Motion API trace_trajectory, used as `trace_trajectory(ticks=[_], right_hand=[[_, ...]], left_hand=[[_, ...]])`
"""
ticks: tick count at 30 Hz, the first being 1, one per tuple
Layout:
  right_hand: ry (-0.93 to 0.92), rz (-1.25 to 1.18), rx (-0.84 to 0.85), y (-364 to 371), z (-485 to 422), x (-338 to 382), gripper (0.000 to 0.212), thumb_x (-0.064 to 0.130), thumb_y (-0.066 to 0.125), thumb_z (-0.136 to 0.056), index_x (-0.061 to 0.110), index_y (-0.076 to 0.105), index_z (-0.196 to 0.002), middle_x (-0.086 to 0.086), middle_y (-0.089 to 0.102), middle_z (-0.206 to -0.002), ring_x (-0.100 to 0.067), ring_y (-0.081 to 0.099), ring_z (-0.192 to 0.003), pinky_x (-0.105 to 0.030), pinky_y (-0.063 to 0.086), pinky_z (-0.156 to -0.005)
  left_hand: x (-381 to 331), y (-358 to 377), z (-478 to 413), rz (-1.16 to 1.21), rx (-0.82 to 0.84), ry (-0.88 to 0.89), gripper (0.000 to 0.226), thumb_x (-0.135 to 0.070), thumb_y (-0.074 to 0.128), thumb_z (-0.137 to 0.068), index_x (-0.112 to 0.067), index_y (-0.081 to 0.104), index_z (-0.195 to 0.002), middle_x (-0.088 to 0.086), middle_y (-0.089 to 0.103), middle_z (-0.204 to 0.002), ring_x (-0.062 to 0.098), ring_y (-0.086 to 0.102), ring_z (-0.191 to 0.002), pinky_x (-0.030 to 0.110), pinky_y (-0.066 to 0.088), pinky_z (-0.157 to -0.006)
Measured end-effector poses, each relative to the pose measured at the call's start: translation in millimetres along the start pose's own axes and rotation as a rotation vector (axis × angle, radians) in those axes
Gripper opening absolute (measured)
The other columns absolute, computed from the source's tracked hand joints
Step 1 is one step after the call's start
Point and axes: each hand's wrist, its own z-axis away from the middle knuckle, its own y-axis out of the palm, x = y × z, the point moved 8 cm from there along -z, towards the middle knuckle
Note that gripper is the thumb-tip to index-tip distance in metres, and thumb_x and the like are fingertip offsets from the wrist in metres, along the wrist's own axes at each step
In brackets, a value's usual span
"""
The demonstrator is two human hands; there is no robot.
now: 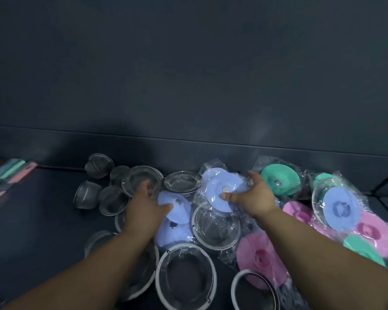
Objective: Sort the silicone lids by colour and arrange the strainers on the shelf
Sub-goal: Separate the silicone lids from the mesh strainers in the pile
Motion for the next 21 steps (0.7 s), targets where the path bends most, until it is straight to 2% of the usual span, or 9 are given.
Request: trace_trajectory(ticks=[2, 7, 8, 11, 12, 16, 19, 21], right_hand=[[-0.02, -0.059, -0.005, 1.3, -1.8, 1.1, 0.102, 0.024, 0.091, -0.057, 0.017, 0.036, -0.143, -0.003, 0.058, -0.126, -0.022, 0.057, -0.112, -0.031, 0.045, -0.099], [-0.072, -0.326, 0.0, -2.3, 2.5, 7.7, 0.073, 0.013, 0.089, -0.06, 0.019, 0.054, -0.124, 0.0, 0.063, -0.117, -0.024, 0.063, -0.103, -0.043, 0.054, -0.09], [-0.082, -0.387, -0.004, -5.5, 3.4, 9.6, 0.069, 0.011, 0.088, -0.061, 0.019, 0.055, -0.12, -0.002, 0.066, -0.113, -0.024, 0.065, -0.1, -0.042, 0.056, -0.085], [-0.124, -0.505, -0.028, -23.2, 8.6, 18.2, 0.06, 0.009, 0.086, -0.065, 0.021, 0.056, -0.116, -0.004, 0.068, -0.106, -0.021, 0.066, -0.087, -0.028, 0.057, -0.065], [-0.141, -0.527, -0.035, -29.7, 10.1, 20.0, 0.058, 0.01, 0.085, -0.066, 0.021, 0.057, -0.115, -0.005, 0.069, -0.106, -0.021, 0.067, -0.087, -0.027, 0.056, -0.064], [-0.161, -0.623, -0.035, -53.2, 19.3, 18.0, 0.055, 0.01, 0.083, -0.069, 0.019, 0.056, -0.116, -0.008, 0.069, -0.105, -0.026, 0.069, -0.087, -0.031, 0.058, -0.063], [-0.104, -0.76, 0.017, -66.5, 26.6, 6.7, 0.05, 0.01, 0.079, -0.073, 0.016, 0.056, -0.117, -0.014, 0.07, -0.105, -0.034, 0.069, -0.091, -0.05, 0.057, -0.076], [-0.05, -0.85, 0.111, -70.0, 34.3, -1.3, 0.042, 0.01, 0.074, -0.078, 0.013, 0.057, -0.117, -0.014, 0.072, -0.102, -0.029, 0.07, -0.083, -0.045, 0.057, -0.072]], left_hand=[[7.2, 0.9, 0.7, 0.174, 0.009, -0.08, 0.072, -0.006, 0.077, -0.074, -0.01, 0.042, -0.137, 0.006, 0.066, -0.107, 0.025, 0.063, -0.097, 0.04, 0.049, -0.092], [11.7, -5.9, 9.6, 0.432, -0.077, -0.162, 0.041, -0.003, 0.073, -0.076, -0.015, 0.063, -0.114, 0.004, 0.072, -0.092, 0.023, 0.068, -0.085, 0.041, 0.055, -0.084], [7.8, -9.5, 12.9, 0.453, -0.1, -0.155, 0.036, -0.005, 0.072, -0.077, -0.019, 0.064, -0.109, 0.003, 0.072, -0.09, 0.023, 0.068, -0.084, 0.041, 0.055, -0.083], [-12.0, -21.5, 25.6, 0.468, -0.153, -0.086, 0.027, -0.006, 0.069, -0.079, -0.026, 0.065, -0.097, 0.0, 0.072, -0.088, 0.022, 0.069, -0.086, 0.045, 0.056, -0.084], [-20.2, -24.1, 30.4, 0.471, -0.161, -0.054, 0.025, -0.007, 0.068, -0.08, -0.026, 0.066, -0.095, -0.002, 0.072, -0.087, 0.02, 0.069, -0.085, 0.045, 0.056, -0.084], [-50.0, -21.6, 45.9, 0.503, -0.13, 0.032, 0.019, -0.012, 0.069, -0.083, -0.025, 0.068, -0.097, -0.005, 0.074, -0.088, 0.018, 0.07, -0.086, 0.043, 0.056, -0.084], [-65.6, -4.3, 53.2, 0.578, -0.055, 0.023, 0.02, -0.012, 0.068, -0.085, -0.019, 0.068, -0.104, -0.003, 0.074, -0.088, 0.021, 0.07, -0.086, 0.044, 0.057, -0.08], [-69.8, 12.8, 57.2, 0.673, -0.001, -0.035, 0.018, -0.009, 0.064, -0.087, -0.018, 0.067, -0.102, -0.001, 0.073, -0.086, 0.02, 0.071, -0.078, 0.042, 0.058, -0.071]])
